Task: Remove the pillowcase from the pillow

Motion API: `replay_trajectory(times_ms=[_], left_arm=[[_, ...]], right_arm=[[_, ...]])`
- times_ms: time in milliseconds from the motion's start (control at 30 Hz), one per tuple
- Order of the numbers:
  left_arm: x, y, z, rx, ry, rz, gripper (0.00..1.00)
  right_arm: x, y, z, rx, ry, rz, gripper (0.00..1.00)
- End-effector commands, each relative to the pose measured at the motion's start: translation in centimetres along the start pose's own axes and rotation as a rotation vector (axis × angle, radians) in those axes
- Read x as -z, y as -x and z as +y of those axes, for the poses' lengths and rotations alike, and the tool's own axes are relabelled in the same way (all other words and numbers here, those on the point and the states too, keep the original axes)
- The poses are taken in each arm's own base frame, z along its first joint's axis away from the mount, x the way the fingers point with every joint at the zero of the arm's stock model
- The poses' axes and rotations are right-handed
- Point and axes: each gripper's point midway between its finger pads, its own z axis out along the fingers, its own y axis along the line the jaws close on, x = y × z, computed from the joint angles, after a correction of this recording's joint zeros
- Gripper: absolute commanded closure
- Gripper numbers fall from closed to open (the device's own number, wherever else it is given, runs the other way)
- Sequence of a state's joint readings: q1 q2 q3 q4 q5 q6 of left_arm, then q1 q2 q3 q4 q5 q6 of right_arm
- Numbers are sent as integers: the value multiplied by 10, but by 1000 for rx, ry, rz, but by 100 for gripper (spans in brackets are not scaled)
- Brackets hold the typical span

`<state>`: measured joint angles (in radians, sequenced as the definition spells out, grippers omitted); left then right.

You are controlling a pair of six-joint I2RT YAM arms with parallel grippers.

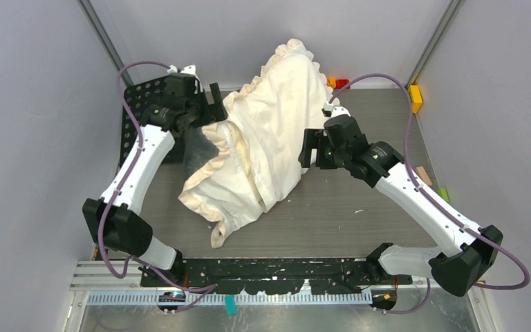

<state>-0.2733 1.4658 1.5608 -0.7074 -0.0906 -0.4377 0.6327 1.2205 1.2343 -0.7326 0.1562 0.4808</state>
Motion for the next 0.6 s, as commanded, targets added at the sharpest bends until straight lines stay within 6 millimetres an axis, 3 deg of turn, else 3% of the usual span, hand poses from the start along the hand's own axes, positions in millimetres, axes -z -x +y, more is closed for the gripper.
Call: replay_trajectory(times_ms=[0,100,233,367,567], left_arm=[[91,56,53,-28,237,-303,0],[120,53,76,-27,327,-360,0],[141,37,85,0,324,-391,0],[146,18,69,41,185,-379,0],[128,-18,40,78,-2,-270,5]], right_arm=[[-16,19,11,-27,23,-67,17],[-31,27,3,-14,-52,-80,17],[-56,39,-2,-10,-120,-81,14],[-92,38,-5,-62,-134,-30,12],[-145,31,-26,-231,-206,3,7]])
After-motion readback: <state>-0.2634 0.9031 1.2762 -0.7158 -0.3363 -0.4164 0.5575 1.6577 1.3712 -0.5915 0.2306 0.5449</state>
